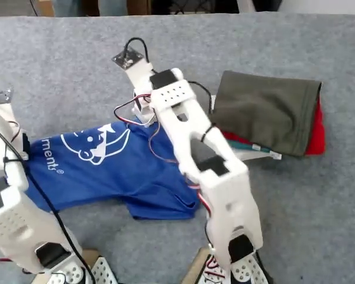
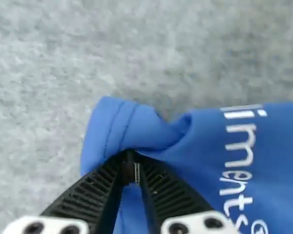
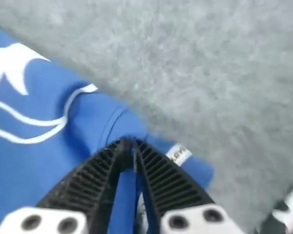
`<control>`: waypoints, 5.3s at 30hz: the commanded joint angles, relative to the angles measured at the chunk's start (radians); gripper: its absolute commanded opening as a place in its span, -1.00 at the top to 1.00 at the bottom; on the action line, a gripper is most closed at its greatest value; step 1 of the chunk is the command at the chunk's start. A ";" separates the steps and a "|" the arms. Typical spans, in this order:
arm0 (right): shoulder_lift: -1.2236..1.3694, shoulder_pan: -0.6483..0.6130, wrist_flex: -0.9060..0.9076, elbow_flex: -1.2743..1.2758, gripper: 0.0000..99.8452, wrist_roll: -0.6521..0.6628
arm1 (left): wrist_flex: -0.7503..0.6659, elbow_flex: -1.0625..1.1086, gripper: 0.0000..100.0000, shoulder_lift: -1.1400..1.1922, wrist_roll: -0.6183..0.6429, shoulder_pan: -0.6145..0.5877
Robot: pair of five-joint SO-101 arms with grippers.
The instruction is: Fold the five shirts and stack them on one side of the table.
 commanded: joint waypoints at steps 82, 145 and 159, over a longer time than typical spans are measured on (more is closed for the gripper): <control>-0.796 -0.408 0.026 0.987 0.97 0.183 | 0.080 -0.222 0.94 0.192 -0.138 -0.061; -0.832 -0.443 -0.319 1.380 0.36 0.499 | 0.081 -0.220 0.94 0.192 -0.138 -0.062; -0.768 -0.308 -0.311 1.260 0.96 0.497 | 0.109 -0.231 0.94 0.193 -0.141 -0.062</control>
